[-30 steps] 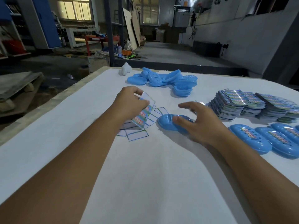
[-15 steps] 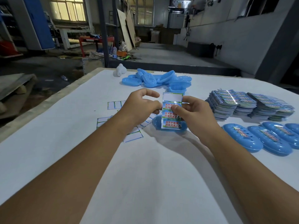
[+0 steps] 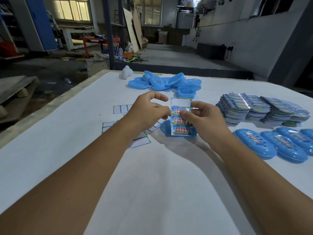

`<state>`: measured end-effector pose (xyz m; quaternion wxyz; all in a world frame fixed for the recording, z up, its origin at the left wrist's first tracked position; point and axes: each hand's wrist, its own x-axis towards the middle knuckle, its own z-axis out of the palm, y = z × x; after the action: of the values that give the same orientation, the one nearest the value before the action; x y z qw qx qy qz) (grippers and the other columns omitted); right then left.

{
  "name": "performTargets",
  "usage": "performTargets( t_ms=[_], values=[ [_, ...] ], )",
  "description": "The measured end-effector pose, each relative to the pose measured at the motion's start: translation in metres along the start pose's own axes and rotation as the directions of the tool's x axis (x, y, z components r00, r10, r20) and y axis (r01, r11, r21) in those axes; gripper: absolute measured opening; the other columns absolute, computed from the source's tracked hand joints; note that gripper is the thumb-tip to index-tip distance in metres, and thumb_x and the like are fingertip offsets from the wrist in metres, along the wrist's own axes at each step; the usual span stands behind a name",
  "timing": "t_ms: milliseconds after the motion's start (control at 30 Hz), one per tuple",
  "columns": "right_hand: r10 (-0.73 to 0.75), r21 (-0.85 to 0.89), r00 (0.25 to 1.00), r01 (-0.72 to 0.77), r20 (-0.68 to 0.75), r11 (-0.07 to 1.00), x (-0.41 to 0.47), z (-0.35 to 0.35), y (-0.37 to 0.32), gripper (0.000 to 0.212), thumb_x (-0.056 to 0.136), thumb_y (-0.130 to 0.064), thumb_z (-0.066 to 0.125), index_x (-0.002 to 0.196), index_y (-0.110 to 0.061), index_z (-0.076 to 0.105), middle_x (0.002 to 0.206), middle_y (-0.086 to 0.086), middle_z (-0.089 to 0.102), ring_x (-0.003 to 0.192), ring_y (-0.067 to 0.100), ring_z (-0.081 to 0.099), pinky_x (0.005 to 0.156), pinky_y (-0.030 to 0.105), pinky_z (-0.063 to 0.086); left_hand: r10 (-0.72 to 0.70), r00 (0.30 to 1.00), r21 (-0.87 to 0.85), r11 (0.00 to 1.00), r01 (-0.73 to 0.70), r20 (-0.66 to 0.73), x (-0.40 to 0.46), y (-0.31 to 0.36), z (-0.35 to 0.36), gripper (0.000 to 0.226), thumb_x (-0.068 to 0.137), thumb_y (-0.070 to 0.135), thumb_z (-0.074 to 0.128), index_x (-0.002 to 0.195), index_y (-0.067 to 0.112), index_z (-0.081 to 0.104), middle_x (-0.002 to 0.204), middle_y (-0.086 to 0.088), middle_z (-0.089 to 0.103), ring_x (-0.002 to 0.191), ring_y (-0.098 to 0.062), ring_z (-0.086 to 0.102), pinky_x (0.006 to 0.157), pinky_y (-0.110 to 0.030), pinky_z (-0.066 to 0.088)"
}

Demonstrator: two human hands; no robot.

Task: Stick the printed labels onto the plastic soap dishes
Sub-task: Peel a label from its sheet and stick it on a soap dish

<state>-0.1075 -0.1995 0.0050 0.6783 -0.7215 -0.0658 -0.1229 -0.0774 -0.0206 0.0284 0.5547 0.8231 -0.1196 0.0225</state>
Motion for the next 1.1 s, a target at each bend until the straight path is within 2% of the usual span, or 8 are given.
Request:
performTargets(
  t_ms=[300, 500, 667, 833, 933, 967, 1033, 1100],
  values=[
    [0.016, -0.003, 1.0, -0.016, -0.002, 1.0, -0.0002, -0.0001, 0.0001, 0.016, 0.093, -0.014, 0.073, 0.1, -0.027, 0.069, 0.086, -0.007, 0.079, 0.079, 0.01, 0.077, 0.059, 0.019, 0.058, 0.003, 1.0, 0.014, 1.0, -0.003, 0.014, -0.003, 0.0024, -0.0011, 0.028, 0.084, 0.019, 0.074, 0.107, 0.029, 0.059, 0.076, 0.01, 0.076, 0.083, -0.011, 0.069, 0.067, -0.028, 0.051],
    [0.003, -0.009, 1.0, -0.003, 0.0, 1.0, -0.0019, 0.0005, -0.0009, 0.016, 0.093, -0.013, 0.072, 0.1, -0.027, 0.07, 0.084, -0.007, 0.079, 0.078, 0.008, 0.076, 0.058, 0.017, 0.057, 0.019, 1.0, 0.006, 1.0, -0.019, 0.01, -0.0034, 0.0028, 0.0001, 0.03, 0.085, 0.018, 0.072, 0.111, 0.027, 0.06, 0.078, 0.008, 0.076, 0.083, -0.011, 0.07, 0.077, -0.032, 0.056],
    [0.009, -0.023, 1.0, -0.009, -0.005, 1.0, -0.0016, 0.0, -0.0007, 0.016, 0.093, -0.014, 0.073, 0.096, -0.029, 0.068, 0.082, -0.009, 0.079, 0.077, 0.007, 0.076, 0.057, 0.017, 0.056, 0.023, 1.0, 0.0, 1.0, -0.023, 0.007, -0.0026, 0.0021, -0.0001, 0.029, 0.085, 0.018, 0.073, 0.11, 0.028, 0.061, 0.077, 0.009, 0.076, 0.081, -0.01, 0.07, 0.071, -0.028, 0.054],
    [0.029, -0.015, 0.999, -0.029, -0.015, 0.999, -0.0001, 0.0002, 0.0015, 0.019, 0.092, -0.014, 0.073, 0.108, -0.024, 0.07, 0.085, -0.004, 0.08, 0.079, 0.011, 0.077, 0.06, 0.021, 0.058, 0.038, 0.999, 0.008, 0.999, -0.039, 0.03, -0.0031, 0.001, -0.0011, 0.029, 0.084, 0.018, 0.073, 0.105, 0.032, 0.06, 0.076, 0.011, 0.076, 0.083, -0.011, 0.07, 0.071, -0.032, 0.058],
    [0.019, -0.123, 0.996, -0.03, -0.09, 0.992, 0.0019, -0.0006, 0.0046, 0.036, 0.087, -0.023, 0.08, 0.12, -0.023, 0.064, 0.086, -0.004, 0.079, 0.077, 0.006, 0.075, 0.06, 0.022, 0.058, 0.055, 0.997, -0.003, 0.998, -0.055, 0.046, -0.0041, 0.0005, -0.0017, 0.029, 0.083, 0.019, 0.074, 0.103, 0.033, 0.059, 0.078, 0.011, 0.076, 0.084, -0.01, 0.07, 0.073, -0.033, 0.058],
    [-0.019, -0.217, 0.992, -0.009, -0.124, 0.976, 0.0028, -0.0013, 0.0061, 0.038, 0.084, -0.029, 0.082, 0.117, -0.027, 0.063, 0.088, -0.006, 0.077, 0.075, 0.0, 0.072, 0.059, 0.02, 0.056, 0.065, 0.996, -0.009, 0.998, -0.065, 0.053, -0.0045, 0.0004, -0.0016, 0.029, 0.083, 0.02, 0.075, 0.102, 0.033, 0.058, 0.078, 0.012, 0.076, 0.083, -0.008, 0.071, 0.073, -0.031, 0.057],
    [-0.096, -0.37, 0.98, 0.026, -0.172, 0.929, 0.0032, -0.0025, 0.0073, 0.03, 0.08, -0.035, 0.084, 0.101, -0.03, 0.064, 0.084, -0.01, 0.069, 0.063, -0.006, 0.062, 0.053, 0.013, 0.049, 0.087, 0.995, -0.02, 0.996, -0.086, 0.055, -0.0058, 0.0002, -0.0009, 0.028, 0.083, 0.02, 0.075, 0.101, 0.033, 0.058, 0.078, 0.013, 0.076, 0.076, -0.001, 0.07, 0.069, -0.026, 0.051],
    [-0.12, -0.366, 0.981, 0.056, -0.155, 0.929, 0.0019, -0.002, 0.007, 0.017, 0.082, -0.034, 0.082, 0.083, -0.024, 0.069, 0.071, -0.01, 0.07, 0.055, -0.005, 0.06, 0.05, 0.012, 0.045, 0.106, 0.993, -0.022, 0.994, -0.105, 0.046, -0.007, 0.0, 0.0005, 0.027, 0.082, 0.02, 0.076, 0.099, 0.032, 0.058, 0.077, 0.014, 0.076, 0.071, 0.003, 0.068, 0.066, -0.023, 0.046]
  ],
)
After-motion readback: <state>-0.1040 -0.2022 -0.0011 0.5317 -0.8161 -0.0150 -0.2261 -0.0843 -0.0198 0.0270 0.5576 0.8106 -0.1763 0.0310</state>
